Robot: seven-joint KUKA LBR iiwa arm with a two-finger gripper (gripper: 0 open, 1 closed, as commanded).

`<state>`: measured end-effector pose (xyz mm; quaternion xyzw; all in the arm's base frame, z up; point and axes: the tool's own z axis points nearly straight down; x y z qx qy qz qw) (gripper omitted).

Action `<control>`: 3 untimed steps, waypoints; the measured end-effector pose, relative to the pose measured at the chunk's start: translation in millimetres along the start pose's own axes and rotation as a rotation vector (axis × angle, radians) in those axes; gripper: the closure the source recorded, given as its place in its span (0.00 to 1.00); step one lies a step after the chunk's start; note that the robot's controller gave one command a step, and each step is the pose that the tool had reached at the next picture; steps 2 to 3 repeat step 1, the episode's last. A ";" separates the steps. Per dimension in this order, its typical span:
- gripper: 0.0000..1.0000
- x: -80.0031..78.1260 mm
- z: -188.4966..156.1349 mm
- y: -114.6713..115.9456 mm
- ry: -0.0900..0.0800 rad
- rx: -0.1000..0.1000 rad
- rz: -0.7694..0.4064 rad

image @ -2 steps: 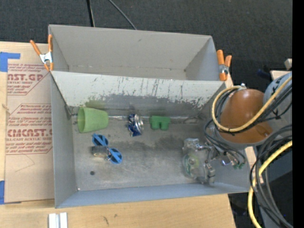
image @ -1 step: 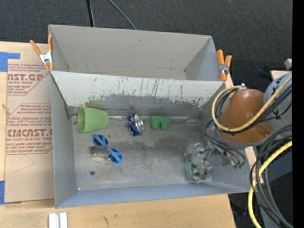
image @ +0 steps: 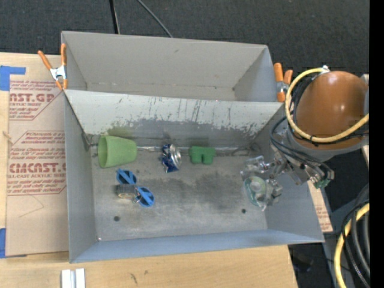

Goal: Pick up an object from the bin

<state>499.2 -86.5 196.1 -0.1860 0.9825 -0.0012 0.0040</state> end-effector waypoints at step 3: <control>1.00 -56.9 -62.1 29.7 -0.001 -0.002 -0.356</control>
Offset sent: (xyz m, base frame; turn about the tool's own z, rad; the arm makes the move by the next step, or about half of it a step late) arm 0.0395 0.0463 0.0606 -0.3547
